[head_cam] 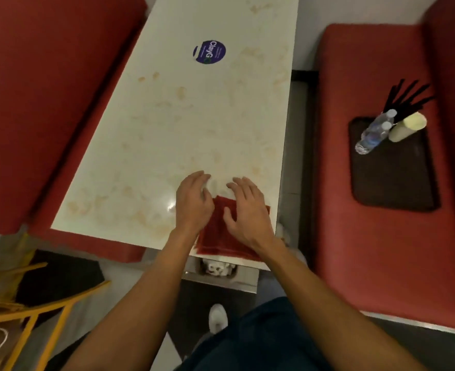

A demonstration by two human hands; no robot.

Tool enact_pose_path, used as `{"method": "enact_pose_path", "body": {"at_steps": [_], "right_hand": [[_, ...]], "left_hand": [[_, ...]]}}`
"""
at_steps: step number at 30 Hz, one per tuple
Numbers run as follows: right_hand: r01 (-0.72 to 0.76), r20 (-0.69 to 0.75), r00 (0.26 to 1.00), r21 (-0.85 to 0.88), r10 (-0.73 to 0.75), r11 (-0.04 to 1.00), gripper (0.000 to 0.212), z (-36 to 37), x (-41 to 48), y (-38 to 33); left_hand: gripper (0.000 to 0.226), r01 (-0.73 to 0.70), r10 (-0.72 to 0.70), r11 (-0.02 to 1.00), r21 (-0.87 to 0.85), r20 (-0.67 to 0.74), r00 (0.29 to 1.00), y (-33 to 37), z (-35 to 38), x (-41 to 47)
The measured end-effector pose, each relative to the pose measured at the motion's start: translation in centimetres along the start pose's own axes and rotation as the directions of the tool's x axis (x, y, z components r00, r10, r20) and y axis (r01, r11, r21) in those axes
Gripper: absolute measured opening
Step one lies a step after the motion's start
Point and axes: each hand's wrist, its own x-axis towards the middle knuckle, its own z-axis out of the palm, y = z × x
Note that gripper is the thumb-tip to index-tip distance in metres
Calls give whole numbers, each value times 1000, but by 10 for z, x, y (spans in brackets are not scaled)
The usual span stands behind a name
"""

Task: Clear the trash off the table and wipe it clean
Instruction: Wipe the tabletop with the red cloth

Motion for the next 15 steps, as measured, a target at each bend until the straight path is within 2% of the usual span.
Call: {"method": "enact_pose_path", "body": {"at_steps": [2,7,9,15], "right_hand": [[-31,-34,999,-81,28,996,56,15,-21,-15],[-85,23,995,-321,97,943,66,55,-58,-26],[-106,1,993,-369,114,923,67,58,-63,-24],[-391,-151,920,-408,361,825,72,40,-46,3]], "left_hand": [[43,-60,59,998,24,35,998,-15,-2,-7],[44,-107,106,994,15,63,992,-34,-3,-14],[43,-132,130,991,32,74,989,-37,-7,-14],[45,-168,161,979,119,61,985,-58,-8,14]]}}
